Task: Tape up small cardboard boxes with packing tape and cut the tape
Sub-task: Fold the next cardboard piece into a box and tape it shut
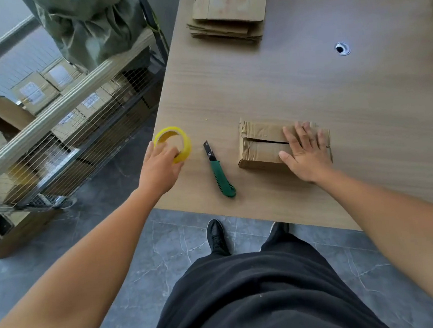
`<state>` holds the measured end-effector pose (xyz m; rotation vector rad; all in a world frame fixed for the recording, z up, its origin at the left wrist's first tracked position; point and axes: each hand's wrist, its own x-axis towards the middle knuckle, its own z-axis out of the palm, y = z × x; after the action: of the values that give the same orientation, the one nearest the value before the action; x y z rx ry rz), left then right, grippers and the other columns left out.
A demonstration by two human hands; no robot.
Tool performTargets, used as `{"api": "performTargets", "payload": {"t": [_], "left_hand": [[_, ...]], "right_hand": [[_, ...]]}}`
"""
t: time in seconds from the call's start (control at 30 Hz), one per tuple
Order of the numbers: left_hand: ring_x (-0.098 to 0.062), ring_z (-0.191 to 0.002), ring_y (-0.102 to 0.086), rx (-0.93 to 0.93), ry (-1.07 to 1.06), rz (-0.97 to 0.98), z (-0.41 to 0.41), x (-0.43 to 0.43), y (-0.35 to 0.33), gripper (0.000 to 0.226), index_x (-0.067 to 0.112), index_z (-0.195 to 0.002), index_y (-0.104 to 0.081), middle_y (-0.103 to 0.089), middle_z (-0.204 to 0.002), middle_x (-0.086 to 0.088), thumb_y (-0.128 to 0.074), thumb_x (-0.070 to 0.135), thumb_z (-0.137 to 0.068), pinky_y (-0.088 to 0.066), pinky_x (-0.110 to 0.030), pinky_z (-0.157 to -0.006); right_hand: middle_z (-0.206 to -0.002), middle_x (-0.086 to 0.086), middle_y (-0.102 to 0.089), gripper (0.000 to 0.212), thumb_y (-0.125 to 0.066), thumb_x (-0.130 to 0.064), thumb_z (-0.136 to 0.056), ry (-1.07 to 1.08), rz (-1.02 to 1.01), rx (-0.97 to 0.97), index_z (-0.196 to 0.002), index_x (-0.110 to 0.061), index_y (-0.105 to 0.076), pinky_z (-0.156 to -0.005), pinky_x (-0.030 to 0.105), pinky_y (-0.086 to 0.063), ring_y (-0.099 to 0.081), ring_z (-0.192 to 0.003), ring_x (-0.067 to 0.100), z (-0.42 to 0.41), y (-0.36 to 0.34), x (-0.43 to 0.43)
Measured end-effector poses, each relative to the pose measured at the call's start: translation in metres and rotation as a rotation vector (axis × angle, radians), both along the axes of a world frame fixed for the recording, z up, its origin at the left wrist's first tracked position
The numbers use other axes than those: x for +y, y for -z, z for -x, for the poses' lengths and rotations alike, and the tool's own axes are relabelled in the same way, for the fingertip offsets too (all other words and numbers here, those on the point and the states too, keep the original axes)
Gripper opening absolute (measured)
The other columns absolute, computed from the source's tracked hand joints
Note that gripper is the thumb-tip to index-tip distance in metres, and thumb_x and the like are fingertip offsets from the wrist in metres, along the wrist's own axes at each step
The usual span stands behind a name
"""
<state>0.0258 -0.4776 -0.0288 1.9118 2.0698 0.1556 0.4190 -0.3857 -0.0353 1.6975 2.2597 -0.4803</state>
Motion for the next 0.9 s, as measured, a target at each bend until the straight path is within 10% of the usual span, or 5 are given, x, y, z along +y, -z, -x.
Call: {"api": "performTargets", "payload": {"t": [0.1,0.4,0.57,0.9], "left_hand": [[-0.032,-0.091,-0.059,-0.084,0.13,-0.147,-0.045,0.022,-0.029,0.017,0.019,-0.095,-0.053,-0.057,-0.077,-0.001,-0.059,0.035,-0.094,-0.032,-0.039,-0.106],[-0.025,-0.118,-0.054,0.073,0.529,-0.172,-0.203,0.078,-0.025,0.039,0.018,-0.128,-0.055,-0.068,-0.122,0.001,-0.055,0.036,-0.094,-0.006,-0.037,-0.125],[-0.028,-0.112,-0.057,0.078,0.475,-0.201,-0.207,0.077,-0.017,0.043,0.016,-0.132,-0.059,-0.069,-0.116,-0.003,-0.061,0.033,-0.092,-0.02,-0.043,-0.123],[-0.029,-0.103,-0.063,0.07,0.44,-0.27,-0.211,0.075,-0.02,0.033,0.015,-0.112,-0.069,-0.073,-0.11,0.0,-0.067,0.04,-0.091,-0.03,-0.042,-0.117]], "right_hand": [[-0.169,-0.001,0.014,0.076,-0.031,-0.061,-0.098,0.021,-0.022,0.104,-0.161,-0.034,0.002,-0.111,0.035,0.032,0.024,-0.152,0.014,-0.003,-0.006,-0.002],[-0.144,0.011,-0.053,0.066,-0.081,-0.024,-0.082,0.152,-0.19,0.762,-0.14,-0.006,-0.053,-0.12,0.049,-0.024,-0.044,-0.139,0.028,-0.022,-0.018,-0.013],[-0.103,0.006,-0.069,0.018,-0.077,-0.015,-0.086,0.234,-0.316,0.797,-0.101,-0.008,-0.072,-0.099,0.038,-0.04,-0.055,-0.105,0.03,-0.019,-0.005,-0.008],[-0.079,-0.006,-0.059,0.013,-0.067,-0.015,-0.093,0.325,-0.036,1.036,-0.082,-0.018,-0.06,-0.079,0.031,-0.043,-0.052,-0.083,0.016,-0.036,-0.02,-0.003]]}}
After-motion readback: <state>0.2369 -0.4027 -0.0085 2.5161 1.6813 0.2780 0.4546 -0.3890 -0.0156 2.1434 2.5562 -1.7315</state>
